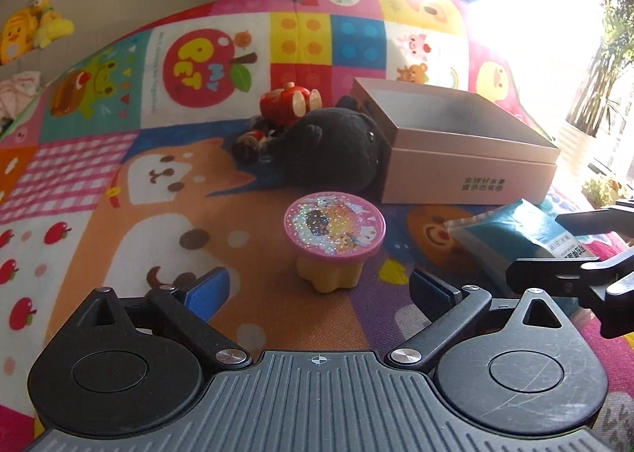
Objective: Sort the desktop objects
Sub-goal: 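Turn the held cupcake toy upright with the left tool, then lower the cupcake toy into the pink box with left tool while right tool drops the wipes pack in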
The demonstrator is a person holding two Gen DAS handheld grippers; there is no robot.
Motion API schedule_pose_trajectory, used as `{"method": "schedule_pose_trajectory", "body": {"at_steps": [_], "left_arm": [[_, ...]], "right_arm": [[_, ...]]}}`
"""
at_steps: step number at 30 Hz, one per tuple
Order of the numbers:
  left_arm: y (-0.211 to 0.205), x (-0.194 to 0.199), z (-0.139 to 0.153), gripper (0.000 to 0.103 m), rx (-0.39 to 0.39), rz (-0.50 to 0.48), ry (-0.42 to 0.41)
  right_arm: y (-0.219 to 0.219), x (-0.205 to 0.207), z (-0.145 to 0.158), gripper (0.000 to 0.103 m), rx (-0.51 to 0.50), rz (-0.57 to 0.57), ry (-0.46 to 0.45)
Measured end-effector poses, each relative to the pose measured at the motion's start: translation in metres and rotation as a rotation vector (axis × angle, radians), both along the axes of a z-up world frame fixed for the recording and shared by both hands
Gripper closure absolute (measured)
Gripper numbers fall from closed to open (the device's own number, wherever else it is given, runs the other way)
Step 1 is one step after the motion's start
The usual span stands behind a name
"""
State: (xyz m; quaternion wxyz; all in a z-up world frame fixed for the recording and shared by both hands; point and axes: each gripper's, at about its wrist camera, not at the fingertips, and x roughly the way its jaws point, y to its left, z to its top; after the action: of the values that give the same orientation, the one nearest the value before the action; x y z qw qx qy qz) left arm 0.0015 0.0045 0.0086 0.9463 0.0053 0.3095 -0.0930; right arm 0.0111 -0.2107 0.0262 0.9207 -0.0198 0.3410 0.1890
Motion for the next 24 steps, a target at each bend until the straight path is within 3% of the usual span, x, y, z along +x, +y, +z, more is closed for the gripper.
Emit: {"method": "schedule_pose_trajectory", "body": {"at_steps": [3, 6, 11, 14, 16, 20, 24], "left_arm": [[-0.001, 0.004, 0.003, 0.003, -0.01, 0.011, -0.01], [-0.007, 0.014, 0.004, 0.003, 0.009, 0.021, -0.02], [-0.019, 0.031, 0.002, 0.021, 0.04, 0.005, 0.004], [-0.023, 0.034, 0.0, 0.027, 0.061, 0.003, 0.011], [-0.024, 0.033, -0.001, 0.044, 0.076, -0.002, 0.015], [-0.027, 0.019, 0.002, 0.044, 0.11, -0.038, -0.005], [-0.038, -0.007, 0.01, 0.054, 0.14, -0.134, -0.021]], "right_arm": [[-0.003, 0.005, -0.003, 0.048, -0.016, -0.01, 0.033], [-0.007, 0.001, -0.001, 0.049, -0.034, -0.017, 0.03], [-0.015, -0.01, 0.003, 0.049, -0.078, -0.004, 0.032], [-0.019, -0.016, 0.005, 0.049, -0.093, 0.003, 0.034], [-0.021, -0.021, 0.007, 0.049, -0.097, 0.006, 0.036], [-0.027, -0.03, 0.011, 0.049, -0.108, 0.014, 0.034], [-0.038, -0.039, 0.02, 0.05, -0.106, 0.015, 0.021]]}}
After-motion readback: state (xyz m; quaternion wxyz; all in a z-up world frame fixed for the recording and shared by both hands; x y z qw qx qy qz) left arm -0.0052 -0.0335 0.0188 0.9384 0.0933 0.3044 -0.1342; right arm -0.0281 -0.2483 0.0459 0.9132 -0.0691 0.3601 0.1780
